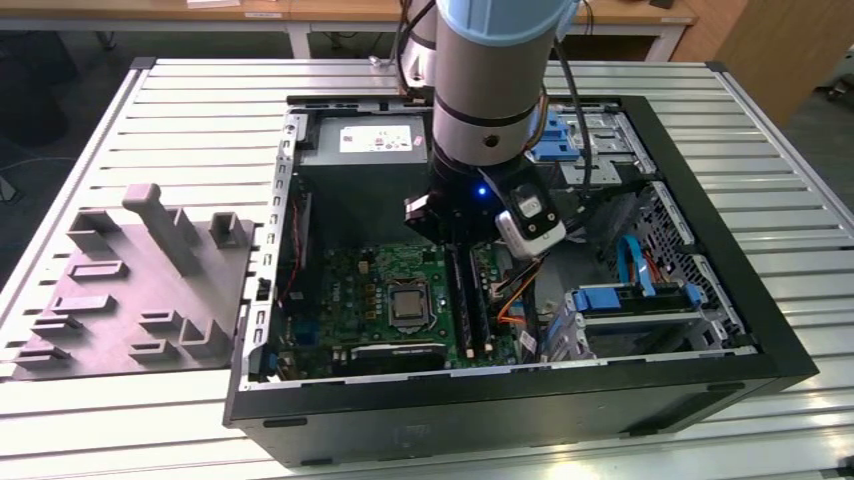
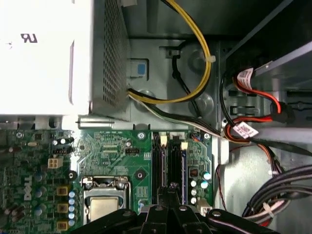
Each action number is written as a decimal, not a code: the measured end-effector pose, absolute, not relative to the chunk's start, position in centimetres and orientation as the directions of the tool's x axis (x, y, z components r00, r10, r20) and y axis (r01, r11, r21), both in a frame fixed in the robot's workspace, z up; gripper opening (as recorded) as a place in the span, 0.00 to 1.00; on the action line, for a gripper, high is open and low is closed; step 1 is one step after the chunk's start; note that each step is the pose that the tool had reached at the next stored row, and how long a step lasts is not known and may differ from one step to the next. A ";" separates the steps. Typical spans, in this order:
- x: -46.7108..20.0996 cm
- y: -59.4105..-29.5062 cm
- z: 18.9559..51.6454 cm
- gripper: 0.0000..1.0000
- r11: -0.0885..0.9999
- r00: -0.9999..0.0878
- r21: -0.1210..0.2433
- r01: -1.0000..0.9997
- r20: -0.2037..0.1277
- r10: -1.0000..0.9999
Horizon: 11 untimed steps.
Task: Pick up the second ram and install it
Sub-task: 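Press down the second ram until it locks into place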
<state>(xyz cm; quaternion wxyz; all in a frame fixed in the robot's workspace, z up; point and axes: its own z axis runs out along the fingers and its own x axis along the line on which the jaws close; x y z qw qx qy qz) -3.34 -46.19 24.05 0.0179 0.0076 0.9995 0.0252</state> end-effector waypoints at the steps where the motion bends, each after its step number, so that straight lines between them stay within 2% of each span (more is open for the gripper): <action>1: -3.3 -46.1 24.0 0.10 0.999 -0.999 0.051 0.014 -0.035 0.016; 11: -3.3 -45.4 23.9 0.10 0.999 -0.999 0.051 0.014 -0.035 0.016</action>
